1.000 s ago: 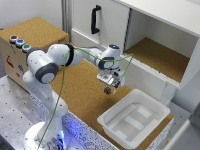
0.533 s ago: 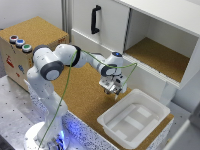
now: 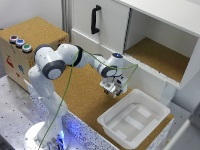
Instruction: Push the purple block to the left
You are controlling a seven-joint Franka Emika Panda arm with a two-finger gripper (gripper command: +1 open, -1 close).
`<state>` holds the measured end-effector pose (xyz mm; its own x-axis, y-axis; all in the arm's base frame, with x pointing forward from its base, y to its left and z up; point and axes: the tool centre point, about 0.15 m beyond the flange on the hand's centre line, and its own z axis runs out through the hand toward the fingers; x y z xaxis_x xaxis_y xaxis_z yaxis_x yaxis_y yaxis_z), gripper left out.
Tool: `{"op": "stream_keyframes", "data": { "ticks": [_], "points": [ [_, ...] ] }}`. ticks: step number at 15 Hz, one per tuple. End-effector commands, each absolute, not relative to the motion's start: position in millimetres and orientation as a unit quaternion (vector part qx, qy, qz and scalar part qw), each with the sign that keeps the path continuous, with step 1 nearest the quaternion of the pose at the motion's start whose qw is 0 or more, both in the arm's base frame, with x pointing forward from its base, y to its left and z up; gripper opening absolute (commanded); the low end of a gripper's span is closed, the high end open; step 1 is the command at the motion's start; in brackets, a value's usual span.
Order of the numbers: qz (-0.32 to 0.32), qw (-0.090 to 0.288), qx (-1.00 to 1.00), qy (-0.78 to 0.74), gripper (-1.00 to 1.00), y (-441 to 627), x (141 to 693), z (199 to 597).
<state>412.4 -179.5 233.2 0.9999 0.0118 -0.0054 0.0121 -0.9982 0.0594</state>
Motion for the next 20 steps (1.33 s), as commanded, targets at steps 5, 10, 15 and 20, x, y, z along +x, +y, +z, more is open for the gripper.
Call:
{"op": "stream_keyframes", "data": {
  "ticks": [5, 10, 15, 20],
  "points": [
    [0.016, 0.038, 0.999, 0.031, -1.0, -140.9, 437.0, 203.8],
    [0.024, 0.033, 0.998, 0.049, -1.0, -110.2, 438.4, 207.1],
    [0.025, 0.035, 0.997, 0.065, -1.0, -81.1, 432.9, 201.5],
    [0.028, 0.033, 0.996, 0.073, -1.0, -64.0, 431.5, 217.4]
  ]
}}
